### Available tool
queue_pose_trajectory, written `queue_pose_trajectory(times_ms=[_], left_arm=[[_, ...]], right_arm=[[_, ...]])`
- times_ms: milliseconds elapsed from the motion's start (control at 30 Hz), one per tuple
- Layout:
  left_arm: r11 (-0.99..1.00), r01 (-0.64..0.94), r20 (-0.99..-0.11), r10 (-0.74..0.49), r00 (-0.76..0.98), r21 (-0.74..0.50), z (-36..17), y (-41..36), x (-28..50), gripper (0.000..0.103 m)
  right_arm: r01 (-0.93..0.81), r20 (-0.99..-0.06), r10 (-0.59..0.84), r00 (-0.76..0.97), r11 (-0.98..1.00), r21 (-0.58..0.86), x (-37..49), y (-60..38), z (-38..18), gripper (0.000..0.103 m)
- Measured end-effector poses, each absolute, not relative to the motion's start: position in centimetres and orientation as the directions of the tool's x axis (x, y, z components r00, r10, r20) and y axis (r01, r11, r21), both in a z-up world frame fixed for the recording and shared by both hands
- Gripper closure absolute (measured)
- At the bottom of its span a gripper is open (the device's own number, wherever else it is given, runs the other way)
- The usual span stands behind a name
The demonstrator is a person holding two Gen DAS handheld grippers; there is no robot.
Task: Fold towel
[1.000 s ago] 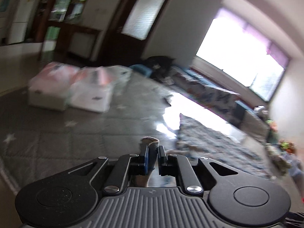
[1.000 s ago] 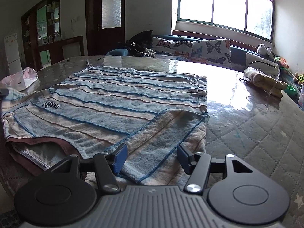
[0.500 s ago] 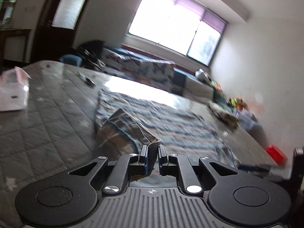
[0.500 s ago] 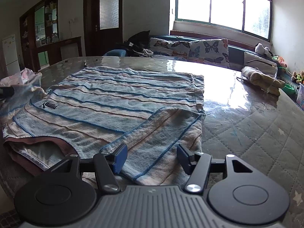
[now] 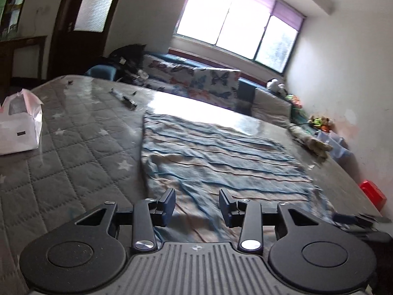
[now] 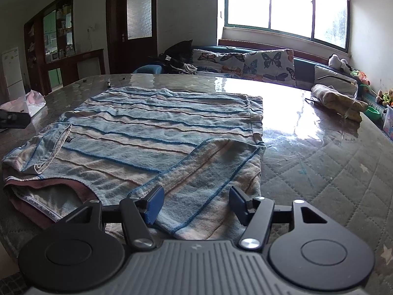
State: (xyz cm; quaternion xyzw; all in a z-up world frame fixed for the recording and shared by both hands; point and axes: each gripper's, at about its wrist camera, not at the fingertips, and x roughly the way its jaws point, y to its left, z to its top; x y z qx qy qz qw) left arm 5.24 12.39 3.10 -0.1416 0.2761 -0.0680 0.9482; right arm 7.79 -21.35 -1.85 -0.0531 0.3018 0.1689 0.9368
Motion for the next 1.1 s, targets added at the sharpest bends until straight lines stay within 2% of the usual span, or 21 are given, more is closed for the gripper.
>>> queue_pose_trajectory(times_ms=[100,367,633,1000,1100], left_arm=[[0.951,0.037,-0.529,-0.204,0.824,-0.308,2.3,12.6,6.6,0.066],[0.951,0.002,-0.591,-0.194,0.783,-0.309,0.3,13.1,10.2,0.066],[0.972,0.075,-0.586,-0.195,0.787,-0.222,0.7,11.4,7.6,0.063],[0.978,0.206,-0.577,-0.184,0.796,-0.028,0.1,7.8,2.1,0.047],[0.975,0.224,-0.578,-0.188,0.794,-0.009,0.2,7.3,1.3,0.047]], right_arm=[[-0.346,-0.583,0.285,0.761,0.938,0.006,7.8,-21.3,-1.8,0.042],[-0.345,-0.583,0.287,0.76,0.939,0.012,7.9,-21.4,-1.9,0.039],[-0.345,-0.581,0.288,0.761,0.938,0.013,7.9,-21.5,-1.9,0.039],[-0.342,-0.583,0.282,0.762,0.94,0.007,7.7,-21.5,-1.9,0.038],[-0.342,-0.582,0.282,0.763,0.94,0.007,7.7,-21.5,-1.8,0.037]])
